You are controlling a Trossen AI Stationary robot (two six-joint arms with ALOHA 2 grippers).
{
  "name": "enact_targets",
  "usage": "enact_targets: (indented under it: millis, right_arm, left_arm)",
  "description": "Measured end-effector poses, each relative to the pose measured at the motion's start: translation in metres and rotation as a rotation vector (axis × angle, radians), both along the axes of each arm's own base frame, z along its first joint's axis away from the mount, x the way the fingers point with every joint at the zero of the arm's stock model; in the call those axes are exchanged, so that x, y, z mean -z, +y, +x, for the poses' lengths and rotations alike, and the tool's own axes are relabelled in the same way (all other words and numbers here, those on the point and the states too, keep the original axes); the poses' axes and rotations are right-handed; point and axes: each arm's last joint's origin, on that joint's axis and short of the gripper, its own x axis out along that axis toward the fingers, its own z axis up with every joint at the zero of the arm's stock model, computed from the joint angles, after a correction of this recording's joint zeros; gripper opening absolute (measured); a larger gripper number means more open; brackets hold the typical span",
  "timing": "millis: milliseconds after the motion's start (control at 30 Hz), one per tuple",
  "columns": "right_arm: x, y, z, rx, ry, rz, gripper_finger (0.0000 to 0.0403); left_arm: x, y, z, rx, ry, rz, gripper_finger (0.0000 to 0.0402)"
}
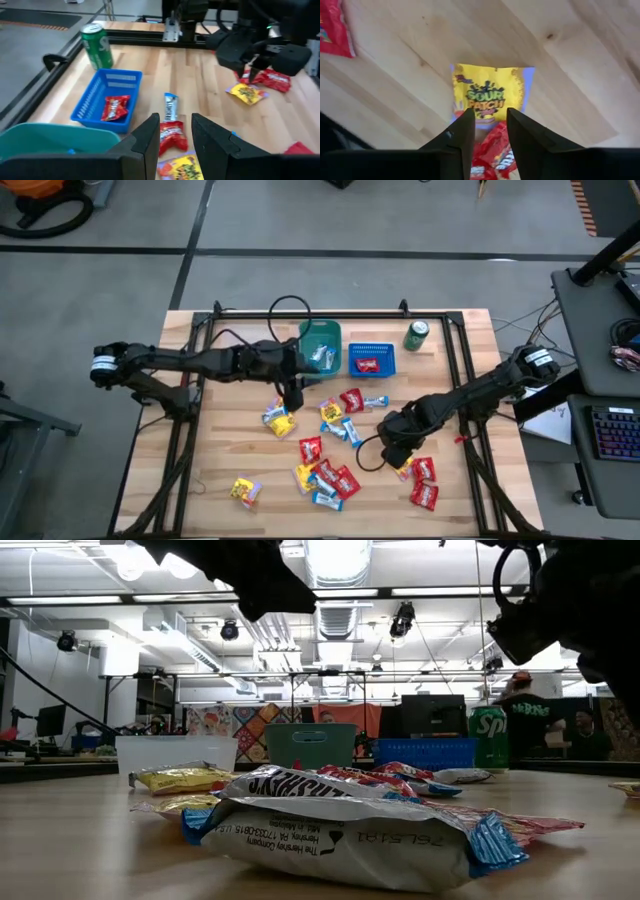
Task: Sort candy
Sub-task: Put the yellow candy into the transparent bin
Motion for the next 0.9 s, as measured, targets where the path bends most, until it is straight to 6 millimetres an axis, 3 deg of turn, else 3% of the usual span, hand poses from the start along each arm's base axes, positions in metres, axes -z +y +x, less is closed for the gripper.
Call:
enact_targets:
  millis: [367, 767, 900]
  right_arm:
    - [0.013, 0.0, 0.005, 0.039, 0.037, -0.049, 0.0208]
    - [0.049, 0.008, 0.021, -0.05, 0.064, -0.046, 0.0214]
    - [0.056, 0.008, 0.024, -0.066, 0.066, -0.072, 0.0193]
  left_arm:
    - [0.002, -0.015, -0.001, 0.038, 0.02, -0.026, 0.0095]
    - [0.002, -0.015, -0.001, 0.042, 0.024, -0.013, 0.0095]
    - [0.002, -0.015, -0.001, 0.042, 0.024, -0.012, 0.0095]
